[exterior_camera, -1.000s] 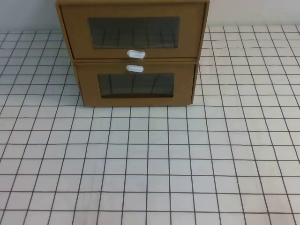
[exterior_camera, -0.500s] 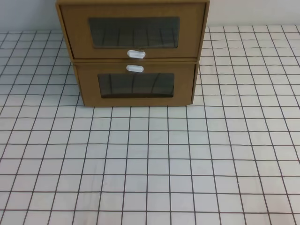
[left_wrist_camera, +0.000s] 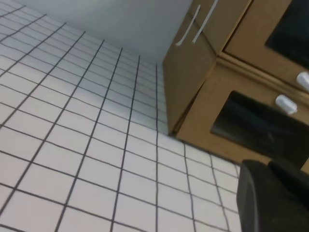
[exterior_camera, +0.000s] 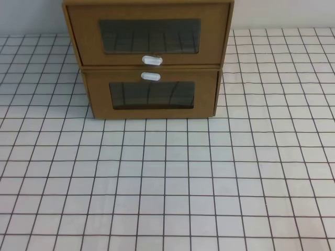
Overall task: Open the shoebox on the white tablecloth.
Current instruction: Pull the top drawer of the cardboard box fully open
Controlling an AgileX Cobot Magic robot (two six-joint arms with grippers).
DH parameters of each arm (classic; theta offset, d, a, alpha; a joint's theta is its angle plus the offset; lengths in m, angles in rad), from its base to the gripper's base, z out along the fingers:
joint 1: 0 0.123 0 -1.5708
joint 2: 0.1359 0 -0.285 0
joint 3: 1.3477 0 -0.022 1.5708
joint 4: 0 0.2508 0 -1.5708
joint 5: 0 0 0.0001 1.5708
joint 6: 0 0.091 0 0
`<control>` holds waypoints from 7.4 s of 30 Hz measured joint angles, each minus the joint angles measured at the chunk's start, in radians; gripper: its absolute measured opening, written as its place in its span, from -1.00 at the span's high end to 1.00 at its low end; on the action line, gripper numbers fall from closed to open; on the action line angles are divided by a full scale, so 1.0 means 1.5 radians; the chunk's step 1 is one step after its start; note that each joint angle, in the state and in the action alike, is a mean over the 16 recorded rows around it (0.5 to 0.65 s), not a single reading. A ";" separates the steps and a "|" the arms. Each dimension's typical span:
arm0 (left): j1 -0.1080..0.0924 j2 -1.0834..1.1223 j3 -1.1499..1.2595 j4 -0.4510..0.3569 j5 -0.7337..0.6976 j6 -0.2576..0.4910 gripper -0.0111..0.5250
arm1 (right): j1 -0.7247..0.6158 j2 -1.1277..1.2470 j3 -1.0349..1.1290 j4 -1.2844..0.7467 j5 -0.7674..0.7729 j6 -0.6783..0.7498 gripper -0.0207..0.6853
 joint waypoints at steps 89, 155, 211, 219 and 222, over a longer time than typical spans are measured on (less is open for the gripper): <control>-0.138 1.325 -1.423 -0.272 0.405 0.523 0.97 | 0.000 0.008 -0.026 0.487 -0.094 -0.003 0.98; -0.119 1.343 -1.456 -0.217 0.494 0.500 0.97 | 0.688 1.178 -0.877 -1.136 0.203 0.622 0.41; -0.119 1.343 -1.457 -0.219 0.497 0.500 0.97 | 0.572 1.379 -1.079 -1.232 0.128 0.663 0.18; -0.119 1.343 -1.457 -0.219 0.497 0.500 0.97 | 0.567 1.389 -1.088 -1.233 0.124 0.662 0.20; -0.119 1.343 -1.457 -0.219 0.497 0.500 0.97 | 0.567 1.391 -1.089 -1.233 0.121 0.662 0.20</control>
